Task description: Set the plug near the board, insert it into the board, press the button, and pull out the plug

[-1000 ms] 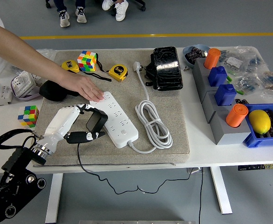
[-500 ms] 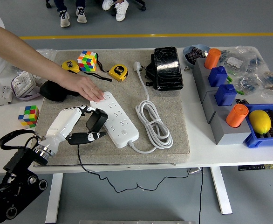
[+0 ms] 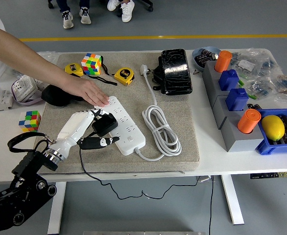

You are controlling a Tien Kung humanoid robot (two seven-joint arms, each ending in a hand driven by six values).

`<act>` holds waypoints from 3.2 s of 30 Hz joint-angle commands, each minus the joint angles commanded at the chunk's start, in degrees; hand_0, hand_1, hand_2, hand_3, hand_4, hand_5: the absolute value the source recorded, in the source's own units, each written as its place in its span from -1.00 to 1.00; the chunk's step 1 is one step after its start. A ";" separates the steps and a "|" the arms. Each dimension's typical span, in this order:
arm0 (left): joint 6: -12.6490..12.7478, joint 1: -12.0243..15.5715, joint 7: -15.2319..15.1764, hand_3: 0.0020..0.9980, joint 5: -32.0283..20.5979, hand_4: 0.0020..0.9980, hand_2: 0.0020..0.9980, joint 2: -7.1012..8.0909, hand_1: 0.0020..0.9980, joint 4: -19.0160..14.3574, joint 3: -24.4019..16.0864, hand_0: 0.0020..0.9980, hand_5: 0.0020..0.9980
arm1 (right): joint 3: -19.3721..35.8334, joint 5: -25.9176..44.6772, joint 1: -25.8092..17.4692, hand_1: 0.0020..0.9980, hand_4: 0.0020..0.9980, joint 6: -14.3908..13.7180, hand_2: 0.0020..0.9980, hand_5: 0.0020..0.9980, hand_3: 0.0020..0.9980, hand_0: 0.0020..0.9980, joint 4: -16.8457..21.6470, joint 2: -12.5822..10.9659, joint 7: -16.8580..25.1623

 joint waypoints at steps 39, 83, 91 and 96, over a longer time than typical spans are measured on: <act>-33.66 -0.80 29.64 0.71 -6.61 0.30 -0.70 3.43 -0.84 -27.70 -0.11 -0.86 -1.00 | 0.93 -0.46 -0.13 0.16 0.70 0.02 0.06 -0.29 0.01 -0.05 0.06 0.22 -0.03; -35.99 -1.56 35.88 0.68 -3.74 0.50 -0.70 2.37 -0.84 -20.01 2.09 -0.90 -1.00 | 0.45 -0.55 -0.04 0.16 0.70 0.06 0.06 -0.30 0.02 -0.05 0.16 -0.01 0.00; -35.82 -1.10 34.64 0.67 -4.53 0.50 -0.70 2.32 -0.84 -20.94 1.03 -0.90 -1.00 | 1.61 -1.25 -0.18 0.16 0.70 0.00 0.06 -0.30 0.02 -0.04 0.25 0.08 0.02; -35.69 -0.41 32.72 0.61 -10.24 0.47 -0.70 3.01 -0.83 -24.54 -1.17 -0.90 -1.00 | 1.45 -1.11 -0.29 0.16 0.70 0.00 0.06 -0.30 0.02 -0.04 0.20 0.11 0.01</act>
